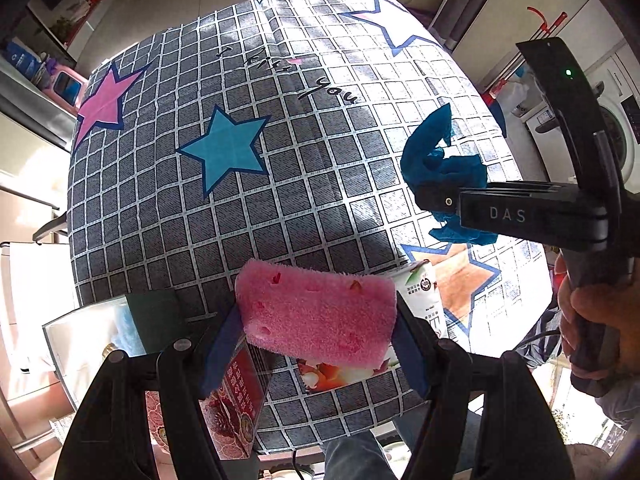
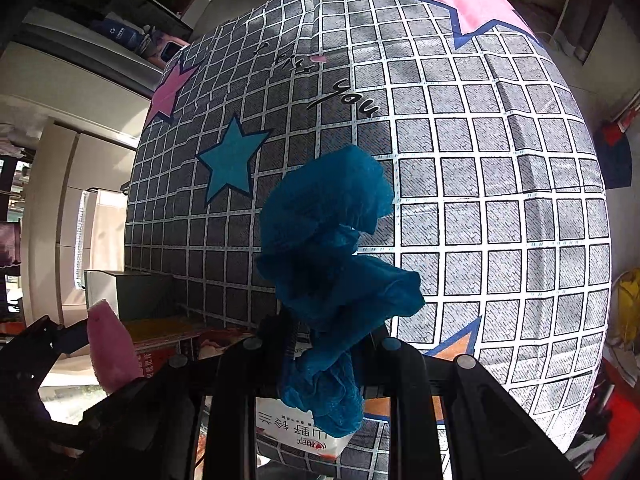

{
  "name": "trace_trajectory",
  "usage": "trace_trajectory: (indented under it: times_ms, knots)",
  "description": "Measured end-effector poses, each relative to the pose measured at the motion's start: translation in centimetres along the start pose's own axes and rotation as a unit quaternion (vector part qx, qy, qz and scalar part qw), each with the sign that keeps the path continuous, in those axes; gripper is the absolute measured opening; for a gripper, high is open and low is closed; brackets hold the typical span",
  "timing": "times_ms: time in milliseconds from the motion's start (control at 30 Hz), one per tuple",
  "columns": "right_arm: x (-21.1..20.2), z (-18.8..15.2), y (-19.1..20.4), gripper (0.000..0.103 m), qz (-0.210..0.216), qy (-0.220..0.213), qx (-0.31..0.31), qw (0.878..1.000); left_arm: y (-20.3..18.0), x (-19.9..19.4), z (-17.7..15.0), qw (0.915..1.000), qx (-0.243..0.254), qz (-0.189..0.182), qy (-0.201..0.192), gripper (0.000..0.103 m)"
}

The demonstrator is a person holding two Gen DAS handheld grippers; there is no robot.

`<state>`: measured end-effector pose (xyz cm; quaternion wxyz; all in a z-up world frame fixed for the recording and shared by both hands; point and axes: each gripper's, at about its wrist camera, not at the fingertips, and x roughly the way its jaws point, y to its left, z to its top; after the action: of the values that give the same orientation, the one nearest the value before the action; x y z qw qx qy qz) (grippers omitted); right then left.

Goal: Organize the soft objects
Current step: 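Carry the blue cloth and pink sponge over the white box with both tools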

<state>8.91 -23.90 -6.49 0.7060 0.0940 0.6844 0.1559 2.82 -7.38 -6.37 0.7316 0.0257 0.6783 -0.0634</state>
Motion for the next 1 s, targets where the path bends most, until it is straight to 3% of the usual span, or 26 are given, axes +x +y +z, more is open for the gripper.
trace_trajectory:
  times_ms: [167, 567, 1000]
  knots:
    - [0.2, -2.0, 2.2, 0.024, 0.003, 0.013, -0.018, 1.000, -1.0, -0.5, -2.6, 0.9998, 0.017, -0.006, 0.001, 0.073]
    - [0.3, -4.6, 7.6, 0.024, 0.006, 0.029, -0.064, 0.998, 0.0, -2.2, -7.6, 0.9996, -0.002, -0.026, -0.003, 0.073]
    - [-0.5, -6.1, 16.8, 0.024, 0.026, 0.023, -0.157, 0.987, 6.3, -5.8, -11.9, 0.9926, -0.110, -0.003, -0.050, 0.073]
